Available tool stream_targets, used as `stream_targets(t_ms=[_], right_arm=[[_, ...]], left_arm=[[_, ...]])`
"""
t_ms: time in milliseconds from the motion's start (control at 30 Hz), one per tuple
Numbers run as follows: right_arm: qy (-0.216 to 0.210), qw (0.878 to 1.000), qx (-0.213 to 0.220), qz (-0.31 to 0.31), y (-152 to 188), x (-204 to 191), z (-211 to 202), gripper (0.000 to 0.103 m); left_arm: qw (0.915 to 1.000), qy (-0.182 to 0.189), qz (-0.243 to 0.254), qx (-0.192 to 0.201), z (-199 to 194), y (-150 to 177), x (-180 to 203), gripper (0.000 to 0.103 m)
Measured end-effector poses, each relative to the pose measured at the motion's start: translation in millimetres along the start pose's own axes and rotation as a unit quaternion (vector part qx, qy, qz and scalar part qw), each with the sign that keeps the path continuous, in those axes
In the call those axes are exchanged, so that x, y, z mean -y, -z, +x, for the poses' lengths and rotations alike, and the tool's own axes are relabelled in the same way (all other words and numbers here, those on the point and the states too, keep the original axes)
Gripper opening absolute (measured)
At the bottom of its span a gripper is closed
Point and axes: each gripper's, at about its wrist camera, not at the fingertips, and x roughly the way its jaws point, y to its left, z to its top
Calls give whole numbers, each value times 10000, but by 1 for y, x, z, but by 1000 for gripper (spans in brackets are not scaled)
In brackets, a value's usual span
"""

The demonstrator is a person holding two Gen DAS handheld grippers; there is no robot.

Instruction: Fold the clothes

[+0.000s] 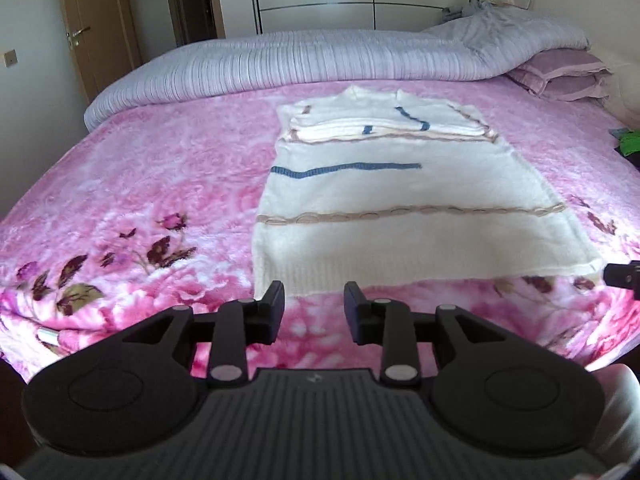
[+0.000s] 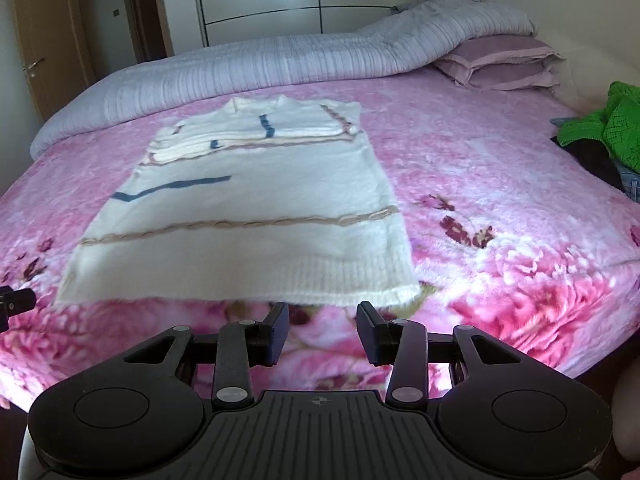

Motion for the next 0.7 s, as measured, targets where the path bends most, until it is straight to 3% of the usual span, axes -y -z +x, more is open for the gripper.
stream_targets(t_ms=[267, 700], right_arm=[[-15, 9992, 192, -337, 13, -17, -22, 47], [-54, 9989, 206, -407, 22, -23, -33, 50]], left_arm=[[9997, 17, 198, 168, -29, 15, 16, 32], [9992, 108, 282, 278, -40, 20, 22, 35]])
